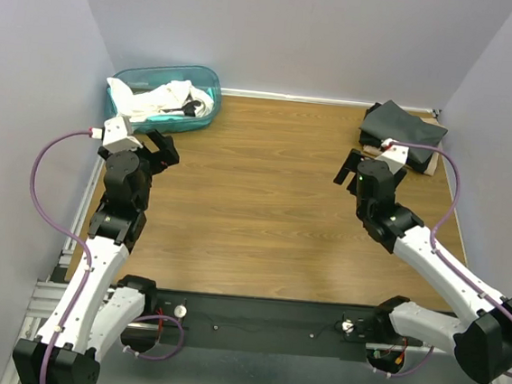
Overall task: Fold and stack the t-shirts
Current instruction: Grab the tshirt from the pile
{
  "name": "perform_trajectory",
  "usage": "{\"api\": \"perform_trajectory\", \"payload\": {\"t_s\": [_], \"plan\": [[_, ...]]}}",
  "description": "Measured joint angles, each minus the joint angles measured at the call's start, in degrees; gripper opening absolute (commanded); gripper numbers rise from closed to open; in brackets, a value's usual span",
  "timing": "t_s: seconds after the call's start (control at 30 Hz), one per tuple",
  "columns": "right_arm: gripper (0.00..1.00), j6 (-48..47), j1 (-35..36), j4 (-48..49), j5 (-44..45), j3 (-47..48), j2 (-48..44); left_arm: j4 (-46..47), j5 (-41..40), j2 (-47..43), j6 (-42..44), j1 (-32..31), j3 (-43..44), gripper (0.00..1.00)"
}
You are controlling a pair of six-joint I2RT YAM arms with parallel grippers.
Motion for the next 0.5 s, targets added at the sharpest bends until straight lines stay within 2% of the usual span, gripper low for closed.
{"api": "perform_trajectory", "payload": {"t_s": [0.27, 0.5], "plan": [[1.00, 0.02, 0.00, 0.02, 1.18, -0.74, -0.85, -3.52, -7.30, 1.07, -2.03, 0.00, 1.31, 0.98], [1.00, 0.02, 0.00, 0.02, 1.55, -1.70, -2.03, -5.57, -9.88, 8.04, 1.40, 0.00, 7.15, 0.98]]}}
